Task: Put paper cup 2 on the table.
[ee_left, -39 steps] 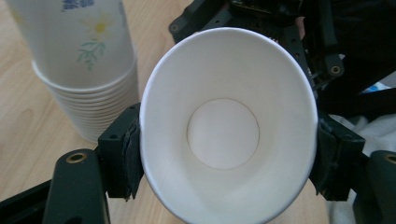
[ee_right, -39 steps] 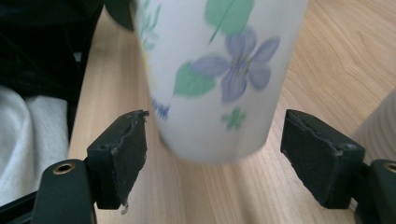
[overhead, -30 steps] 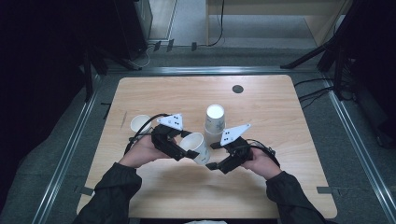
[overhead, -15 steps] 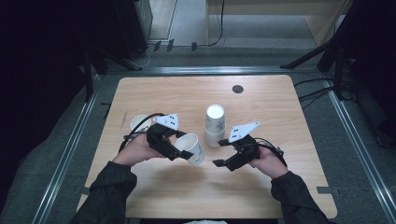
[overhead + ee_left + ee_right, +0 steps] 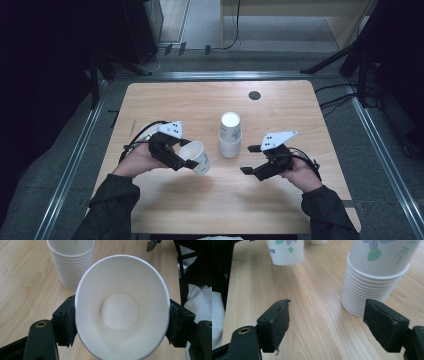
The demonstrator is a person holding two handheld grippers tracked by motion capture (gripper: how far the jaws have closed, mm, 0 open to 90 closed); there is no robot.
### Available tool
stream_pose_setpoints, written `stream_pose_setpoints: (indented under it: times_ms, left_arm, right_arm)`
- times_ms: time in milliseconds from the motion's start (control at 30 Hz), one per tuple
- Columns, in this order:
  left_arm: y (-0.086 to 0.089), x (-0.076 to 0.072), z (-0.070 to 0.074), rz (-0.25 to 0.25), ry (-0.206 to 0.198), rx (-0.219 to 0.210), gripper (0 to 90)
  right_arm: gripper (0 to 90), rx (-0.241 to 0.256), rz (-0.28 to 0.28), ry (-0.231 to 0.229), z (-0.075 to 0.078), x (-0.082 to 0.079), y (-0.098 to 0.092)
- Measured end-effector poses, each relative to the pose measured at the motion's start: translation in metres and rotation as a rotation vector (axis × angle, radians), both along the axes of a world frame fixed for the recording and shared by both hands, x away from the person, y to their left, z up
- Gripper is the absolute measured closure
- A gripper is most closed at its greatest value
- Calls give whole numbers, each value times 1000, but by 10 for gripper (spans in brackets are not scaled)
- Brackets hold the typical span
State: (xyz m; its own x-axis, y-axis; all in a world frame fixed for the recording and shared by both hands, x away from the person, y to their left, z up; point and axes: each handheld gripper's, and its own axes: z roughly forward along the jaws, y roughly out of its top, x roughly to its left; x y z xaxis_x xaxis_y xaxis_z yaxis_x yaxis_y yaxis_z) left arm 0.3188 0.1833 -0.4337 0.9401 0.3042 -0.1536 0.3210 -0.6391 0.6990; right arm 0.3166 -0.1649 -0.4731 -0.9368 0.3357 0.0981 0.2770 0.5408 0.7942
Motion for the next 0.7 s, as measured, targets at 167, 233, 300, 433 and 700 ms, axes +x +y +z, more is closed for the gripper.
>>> stream_pose_setpoints:
  times_ms: [167, 233, 300, 433, 700]
  left_arm:
    - [8, -1, -1, 14, -1, 11, 254]
    - [12, -1, -1, 20, -6, 16, 255]
    - [16, -2, -1, 26, -5, 11, 254]
    - [25, -2, -2, 43, -6, 5, 254]
    - [44, -9, -4, 76, -19, 19, 259]
  right_arm:
    - [215, 0, -36, -7, 1, -2, -12]
    - [215, -3, -46, -9, 1, -1, -15]
    - [214, -1, -53, -16, 1, 0, -20]
    - [215, 3, -75, -16, 2, 2, -28]
    - [215, 5, -117, -40, 5, 9, -42]
